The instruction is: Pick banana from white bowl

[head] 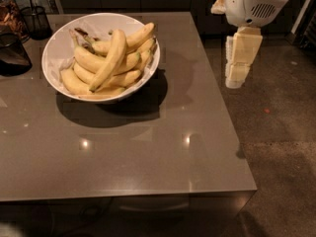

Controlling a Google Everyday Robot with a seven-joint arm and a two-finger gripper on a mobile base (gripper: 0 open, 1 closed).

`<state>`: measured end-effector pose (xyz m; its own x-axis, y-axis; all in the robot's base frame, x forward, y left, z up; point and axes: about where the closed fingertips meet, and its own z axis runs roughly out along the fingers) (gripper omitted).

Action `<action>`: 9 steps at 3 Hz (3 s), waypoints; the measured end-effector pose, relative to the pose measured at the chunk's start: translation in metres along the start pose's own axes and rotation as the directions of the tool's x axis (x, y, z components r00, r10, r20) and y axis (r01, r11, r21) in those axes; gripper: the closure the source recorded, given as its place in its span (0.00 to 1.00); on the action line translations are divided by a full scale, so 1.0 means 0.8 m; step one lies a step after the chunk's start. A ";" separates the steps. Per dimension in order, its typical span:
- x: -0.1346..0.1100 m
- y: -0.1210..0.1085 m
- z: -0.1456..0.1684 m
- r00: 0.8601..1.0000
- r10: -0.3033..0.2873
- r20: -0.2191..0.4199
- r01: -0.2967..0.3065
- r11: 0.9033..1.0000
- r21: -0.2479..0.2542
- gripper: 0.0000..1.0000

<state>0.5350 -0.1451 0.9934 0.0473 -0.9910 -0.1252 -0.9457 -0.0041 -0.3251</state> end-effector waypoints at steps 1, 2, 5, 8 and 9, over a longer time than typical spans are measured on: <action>-0.046 -0.023 0.010 0.990 -0.140 0.019 0.139 0.990 0.039 0.00; -0.071 -0.031 0.022 0.977 -0.213 0.005 0.213 0.976 0.041 0.00; -0.197 -0.064 0.033 0.868 -0.493 0.057 0.486 0.868 0.099 0.00; -0.258 -0.069 0.080 0.776 -0.627 0.076 0.625 0.779 0.048 0.26; -0.257 -0.068 0.099 0.768 -0.636 0.079 0.637 0.771 0.023 0.26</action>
Offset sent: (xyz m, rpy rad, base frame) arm 0.0337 0.0818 -0.0096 -0.1085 -0.0661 0.2747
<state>0.6018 0.0690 0.9628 0.6632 -0.7475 0.0368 -0.6916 -0.6309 -0.3515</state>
